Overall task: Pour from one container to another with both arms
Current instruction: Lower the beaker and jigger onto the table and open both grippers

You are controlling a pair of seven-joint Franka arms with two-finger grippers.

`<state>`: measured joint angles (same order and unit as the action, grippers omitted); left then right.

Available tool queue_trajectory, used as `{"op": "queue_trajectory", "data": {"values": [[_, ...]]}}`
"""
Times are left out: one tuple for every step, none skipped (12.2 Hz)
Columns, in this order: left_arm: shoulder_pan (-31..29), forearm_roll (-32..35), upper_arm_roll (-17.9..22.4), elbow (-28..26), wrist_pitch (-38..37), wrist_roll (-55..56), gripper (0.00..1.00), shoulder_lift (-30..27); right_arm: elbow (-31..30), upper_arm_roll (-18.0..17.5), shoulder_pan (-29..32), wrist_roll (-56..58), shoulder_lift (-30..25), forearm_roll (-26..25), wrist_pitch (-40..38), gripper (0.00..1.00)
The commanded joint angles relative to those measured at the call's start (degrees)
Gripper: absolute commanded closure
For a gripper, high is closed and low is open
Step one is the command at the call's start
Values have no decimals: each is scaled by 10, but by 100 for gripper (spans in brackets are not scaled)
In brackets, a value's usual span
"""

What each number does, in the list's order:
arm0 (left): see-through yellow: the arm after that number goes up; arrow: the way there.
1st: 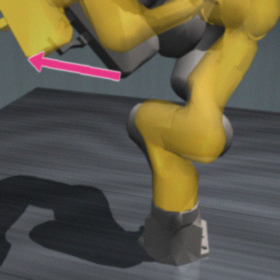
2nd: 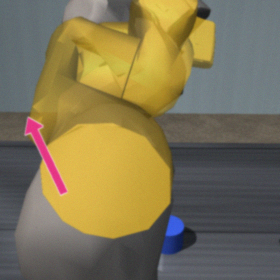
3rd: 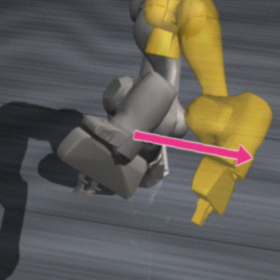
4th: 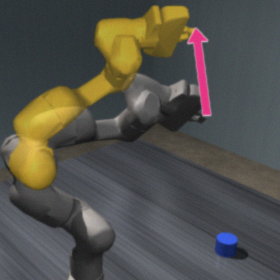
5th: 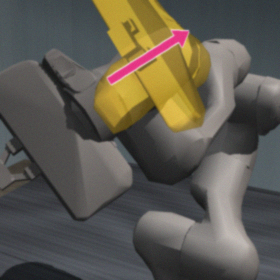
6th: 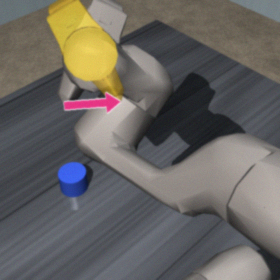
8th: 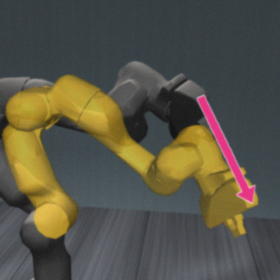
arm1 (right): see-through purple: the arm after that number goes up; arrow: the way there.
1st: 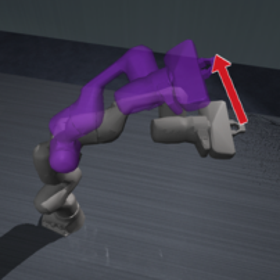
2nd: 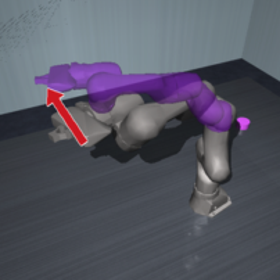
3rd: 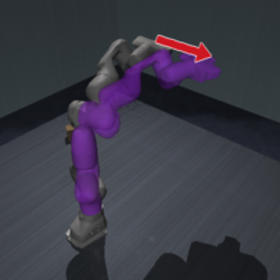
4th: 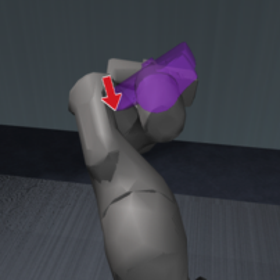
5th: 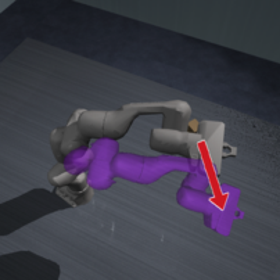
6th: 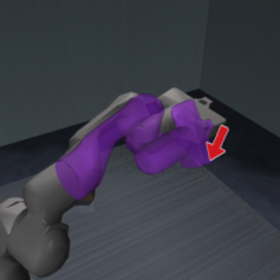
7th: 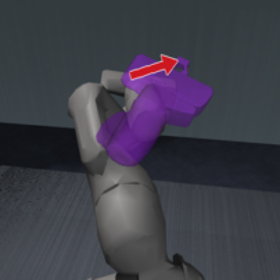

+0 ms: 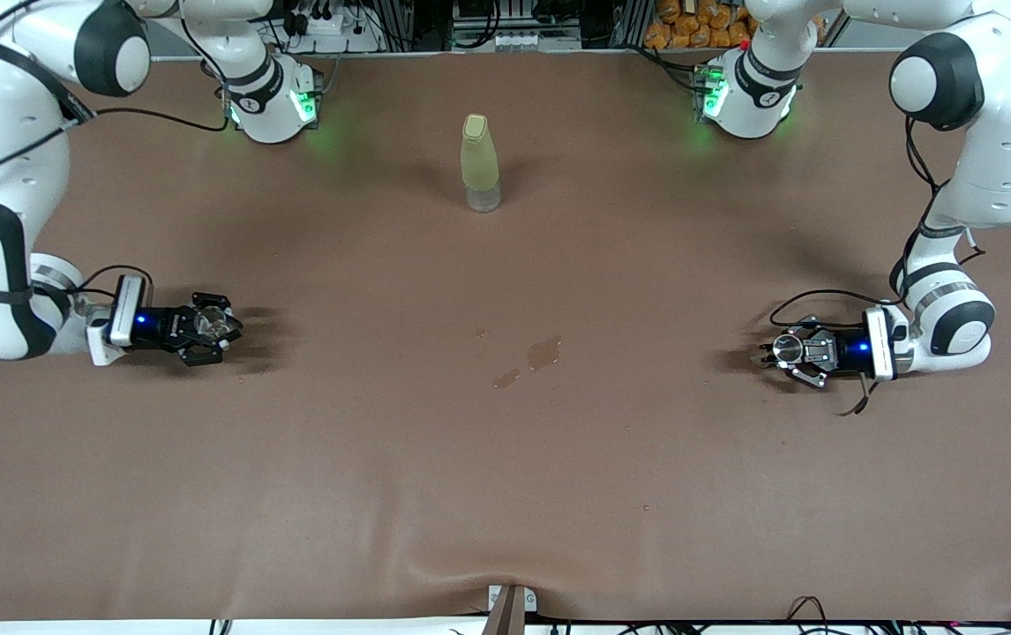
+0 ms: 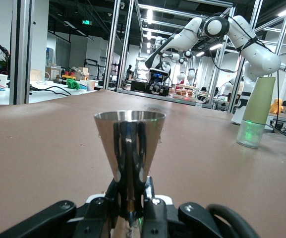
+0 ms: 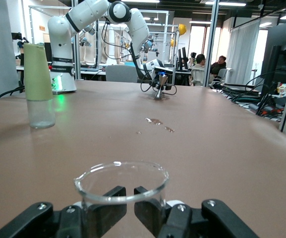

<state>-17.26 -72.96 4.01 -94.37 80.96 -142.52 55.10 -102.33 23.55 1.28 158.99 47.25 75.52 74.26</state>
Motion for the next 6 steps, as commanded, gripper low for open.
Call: {"op": "queue_trajectory", "data": {"values": [[5,-2,-1,8,-5,-12,100,11,55,-24,21,95,58,8,-15,100],[5,-3,-1,8,-5,-12,100,13,60,-26,21,96,71,15,-14,100],[5,-3,-1,9,-5,-12,100,12,68,-31,21,103,80,23,-13,100],[5,-3,-1,14,-5,-12,100,13,71,-34,21,106,86,24,-12,100],[5,0,-1,20,-5,-12,100,13,71,-34,21,106,92,26,-11,100],[4,1,-1,21,-5,-12,99,12,71,-34,21,108,96,31,-6,100]]}}
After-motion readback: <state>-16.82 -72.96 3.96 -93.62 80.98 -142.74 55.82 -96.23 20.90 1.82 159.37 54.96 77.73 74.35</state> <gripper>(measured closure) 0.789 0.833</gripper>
